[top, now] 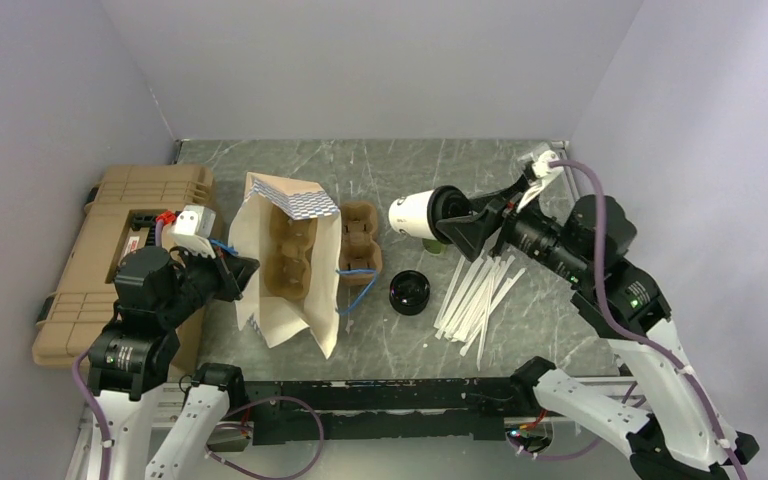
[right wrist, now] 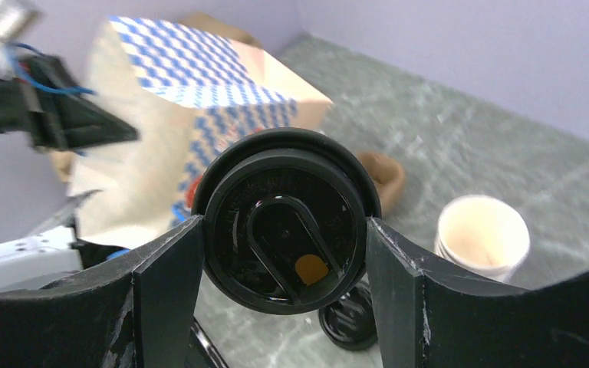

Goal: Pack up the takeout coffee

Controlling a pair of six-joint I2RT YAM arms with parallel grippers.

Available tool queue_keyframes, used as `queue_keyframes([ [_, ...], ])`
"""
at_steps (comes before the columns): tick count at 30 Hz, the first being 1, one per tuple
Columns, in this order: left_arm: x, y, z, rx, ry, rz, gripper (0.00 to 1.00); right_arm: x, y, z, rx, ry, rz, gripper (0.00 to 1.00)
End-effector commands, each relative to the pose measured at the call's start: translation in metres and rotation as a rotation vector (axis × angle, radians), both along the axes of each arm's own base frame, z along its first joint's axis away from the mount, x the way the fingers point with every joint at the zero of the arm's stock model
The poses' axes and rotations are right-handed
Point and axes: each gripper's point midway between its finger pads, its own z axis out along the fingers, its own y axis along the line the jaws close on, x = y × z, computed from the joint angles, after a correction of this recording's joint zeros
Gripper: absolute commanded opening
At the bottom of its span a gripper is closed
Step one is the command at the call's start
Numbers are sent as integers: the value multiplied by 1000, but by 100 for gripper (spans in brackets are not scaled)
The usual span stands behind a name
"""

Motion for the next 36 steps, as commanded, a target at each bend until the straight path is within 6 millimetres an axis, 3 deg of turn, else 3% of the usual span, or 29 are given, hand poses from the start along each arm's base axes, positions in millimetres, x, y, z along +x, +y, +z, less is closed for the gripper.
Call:
queue_keyframes([
  [1, 3, -1, 15, -9, -43, -1, 0, -30, 19, 76, 181, -203, 187, 34],
  [7, 4, 0, 16, -6, -41, 4, 0, -53, 39, 107, 280, -258, 367, 34],
  [12, 4, -1, 17, -6, -35, -1, 0, -68, 59, 116, 300, -274, 487, 34],
  [15, 3, 0, 17, -3, -35, 4, 0, -78, 81, 114, 280, -281, 526, 34],
  [19, 3, 0, 17, -3, -35, 3, 0, -86, 120, 98, 184, -274, 544, 34],
  [25, 1, 0, 17, 3, -36, 1, 0, -76, 163, 62, -34, -286, 451, 34],
  [36, -5, 1, 20, 8, -61, -8, 0, -42, 204, -24, -388, -258, 288, 32],
])
